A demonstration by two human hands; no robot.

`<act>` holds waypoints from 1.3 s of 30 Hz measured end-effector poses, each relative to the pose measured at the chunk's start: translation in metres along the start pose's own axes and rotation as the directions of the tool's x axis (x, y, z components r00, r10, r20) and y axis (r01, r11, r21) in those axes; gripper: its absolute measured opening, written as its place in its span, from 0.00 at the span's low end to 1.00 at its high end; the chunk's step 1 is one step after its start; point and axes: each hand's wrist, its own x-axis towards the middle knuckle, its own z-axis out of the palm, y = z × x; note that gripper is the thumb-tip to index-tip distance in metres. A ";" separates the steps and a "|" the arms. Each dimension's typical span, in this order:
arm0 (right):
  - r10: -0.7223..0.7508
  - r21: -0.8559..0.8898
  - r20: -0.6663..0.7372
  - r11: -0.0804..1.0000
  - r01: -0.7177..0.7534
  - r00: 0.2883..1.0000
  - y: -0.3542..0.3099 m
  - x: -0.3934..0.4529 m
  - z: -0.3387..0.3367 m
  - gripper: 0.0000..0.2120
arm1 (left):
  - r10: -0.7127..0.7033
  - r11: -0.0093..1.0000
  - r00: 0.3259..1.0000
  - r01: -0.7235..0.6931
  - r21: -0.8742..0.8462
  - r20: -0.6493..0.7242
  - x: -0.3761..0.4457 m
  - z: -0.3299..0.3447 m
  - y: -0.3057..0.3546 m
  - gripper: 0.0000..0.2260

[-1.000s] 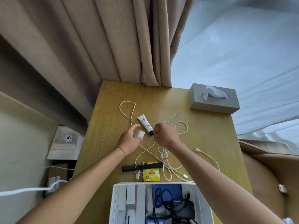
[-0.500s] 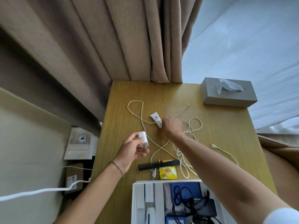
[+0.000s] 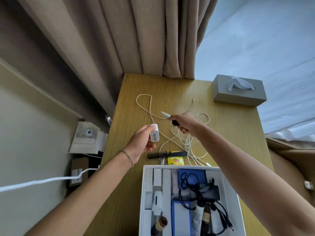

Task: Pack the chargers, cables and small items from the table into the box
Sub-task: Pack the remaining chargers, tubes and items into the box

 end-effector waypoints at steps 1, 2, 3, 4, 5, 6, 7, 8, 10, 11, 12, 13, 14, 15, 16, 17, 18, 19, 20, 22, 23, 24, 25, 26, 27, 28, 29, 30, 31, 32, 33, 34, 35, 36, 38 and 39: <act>-0.005 0.044 0.018 0.999 0.005 1.000 0.000 -0.012 -0.003 0.15 | -0.002 1.000 1.000 0.002 0.011 -0.002 -0.004 0.002 -0.001 0.15; -0.016 0.087 0.035 0.996 0.013 0.999 0.001 -0.025 -0.006 0.16 | -0.001 1.000 1.000 0.001 0.025 -0.003 -0.008 0.003 -0.003 0.15; -0.030 0.123 0.050 0.992 0.024 0.998 0.004 -0.040 -0.009 0.17 | 0.006 0.999 1.000 -0.006 0.045 -0.001 -0.011 0.006 -0.004 0.15; -0.044 0.148 0.064 0.988 0.035 0.997 0.008 -0.054 -0.012 0.19 | 0.018 0.998 1.000 -0.019 0.066 0.005 -0.015 0.008 -0.005 0.15; -0.056 0.158 0.077 0.987 0.043 0.995 0.013 -0.069 -0.015 0.20 | 0.037 0.995 0.999 -0.038 0.090 0.014 -0.020 0.009 -0.007 0.16; -0.066 0.155 0.088 0.987 0.051 0.994 0.018 -0.085 -0.018 0.20 | 0.064 0.991 0.998 -0.066 0.120 0.026 -0.025 0.011 -0.008 0.16; -0.078 0.146 0.098 0.987 0.063 0.992 0.024 -0.099 -0.021 0.19 | 0.093 0.983 0.995 -0.098 0.153 0.040 -0.030 0.013 -0.011 0.17; -0.093 0.131 0.106 0.988 0.079 0.990 0.031 -0.112 -0.023 0.18 | 0.120 0.976 0.991 -0.128 0.177 0.057 -0.036 0.016 -0.013 0.18; -0.128 0.085 0.128 0.989 0.117 0.983 0.045 -0.136 -0.025 0.13 | 0.164 0.969 0.983 -0.176 0.172 0.079 -0.049 0.021 -0.018 0.19; -0.154 0.032 0.137 0.988 0.151 0.978 0.054 -0.147 -0.025 0.11 | 0.188 0.966 0.979 -0.199 0.164 0.080 -0.055 0.023 -0.020 0.18; -0.196 -0.072 0.129 0.976 0.206 0.972 0.063 -0.156 -0.024 0.11 | 0.214 0.960 0.974 -0.224 0.166 0.073 -0.060 0.024 -0.023 0.16; -0.253 -0.222 0.109 0.937 0.272 0.961 0.074 -0.164 -0.024 0.11 | 0.240 0.952 0.969 -0.248 0.180 0.066 -0.066 0.026 -0.026 0.14; -0.315 -0.373 0.098 0.868 0.328 0.944 0.085 -0.171 -0.024 0.09 | 0.262 0.943 0.963 -0.269 0.197 0.062 -0.070 0.027 -0.029 0.13; -0.360 -0.489 0.109 0.792 0.365 0.927 0.097 -0.177 -0.023 0.08 | 0.277 0.935 0.959 -0.284 0.211 0.061 -0.075 0.028 -0.032 0.12; -0.381 -0.570 0.138 0.725 0.388 0.914 0.108 -0.184 -0.023 0.08 | 0.287 0.930 0.956 -0.294 0.221 0.064 -0.080 0.028 -0.035 0.11; -0.383 -0.629 0.174 0.666 0.401 0.907 0.118 -0.190 -0.022 0.10 | 0.293 0.926 0.954 -0.301 0.230 0.068 -0.084 0.030 -0.039 0.10; -0.370 -0.675 0.213 0.614 0.410 0.904 0.128 -0.195 -0.021 0.11 | 0.295 0.922 0.953 -0.304 0.240 0.073 -0.088 0.031 -0.043 0.09; -0.348 -0.712 0.252 0.565 0.417 0.903 0.137 -0.199 -0.019 0.12 | 0.293 0.919 0.953 -0.303 0.252 0.079 -0.092 0.032 -0.046 0.08; -0.320 -0.738 0.288 0.526 0.422 0.903 0.145 -0.204 -0.017 0.12 | 0.289 0.916 0.954 -0.300 0.268 0.082 -0.095 0.034 -0.051 0.07; -0.252 -0.773 0.340 0.473 0.422 0.906 0.161 -0.211 -0.013 0.13 | 0.282 0.904 0.955 -0.296 0.307 0.092 -0.098 0.037 -0.059 0.06; -0.217 -0.788 0.364 0.447 0.424 0.906 0.168 -0.213 -0.011 0.14 | 0.281 0.896 0.955 -0.297 0.330 0.096 -0.099 0.039 -0.064 0.06; -0.180 -0.805 0.387 0.413 0.427 0.904 0.175 -0.215 -0.009 0.15 | 0.280 0.886 0.955 -0.298 0.356 0.100 -0.099 0.041 -0.068 0.06; -0.145 -0.823 0.408 0.368 0.432 0.901 0.182 -0.216 -0.007 0.14 | 0.281 0.874 0.954 -0.299 0.384 0.104 -0.100 0.043 -0.073 0.07; -0.115 -0.840 0.424 0.321 0.438 0.898 0.187 -0.216 -0.004 0.15 | 0.280 0.861 0.954 -0.299 0.411 0.107 -0.100 0.045 -0.078 0.08; -0.091 -0.854 0.433 0.276 0.440 0.897 0.192 -0.217 -0.002 0.16 | 0.280 0.848 0.954 -0.299 0.437 0.109 -0.101 0.048 -0.082 0.09; -0.077 -0.866 0.437 0.235 0.442 0.896 0.197 -0.217 0.000 0.17 | 0.280 0.833 0.954 -0.298 0.466 0.110 -0.101 0.050 -0.088 0.10; -0.070 -0.872 0.443 0.197 0.447 0.894 0.201 -0.217 0.003 0.17 | 0.283 0.814 0.953 -0.300 0.497 0.111 -0.101 0.053 -0.093 0.12; -0.061 -0.877 0.450 0.160 0.453 0.891 0.204 -0.217 0.005 0.16 | 0.286 0.792 0.951 -0.303 0.530 0.116 -0.101 0.055 -0.098 0.13; -0.051 -0.882 0.453 0.121 0.456 0.890 0.207 -0.217 0.007 0.15 | 0.287 0.767 0.950 -0.306 0.565 0.124 -0.101 0.058 -0.103 0.15; -0.047 -0.886 0.452 0.088 0.454 0.891 0.210 -0.216 0.009 0.13 | 0.283 0.738 0.950 -0.305 0.602 0.134 -0.101 0.059 -0.108 0.16; -0.052 -0.891 0.446 0.062 0.449 0.893 0.213 -0.215 0.011 0.11 | 0.278 0.701 0.950 -0.303 0.646 0.144 -0.101 0.061 -0.111 0.16; -0.065 -0.896 0.439 0.043 0.442 0.896 0.216 -0.214 0.012 0.09 | 0.273 0.655 0.950 -0.299 0.694 0.151 -0.100 0.062 -0.114 0.16; -0.077 -0.900 0.432 0.030 0.435 0.898 0.219 -0.213 0.013 0.06 | 0.269 0.606 0.950 -0.294 0.739 0.157 -0.098 0.062 -0.116 0.17; -0.086 -0.902 0.426 0.029 0.430 0.901 0.221 -0.212 0.012 0.04 | 0.263 0.555 0.951 -0.289 0.780 0.164 -0.097 0.063 -0.119 0.17; -0.110 -0.906 0.411 0.057 0.419 0.905 0.225 -0.212 0.011 0.01 | 0.255 0.434 0.950 -0.281 0.856 0.182 -0.093 0.065 -0.124 0.16; -0.134 -0.906 0.401 0.089 0.414 0.906 0.226 -0.212 0.010 0.02 | 0.258 0.359 0.948 -0.275 0.892 0.189 -0.092 0.066 -0.126 0.16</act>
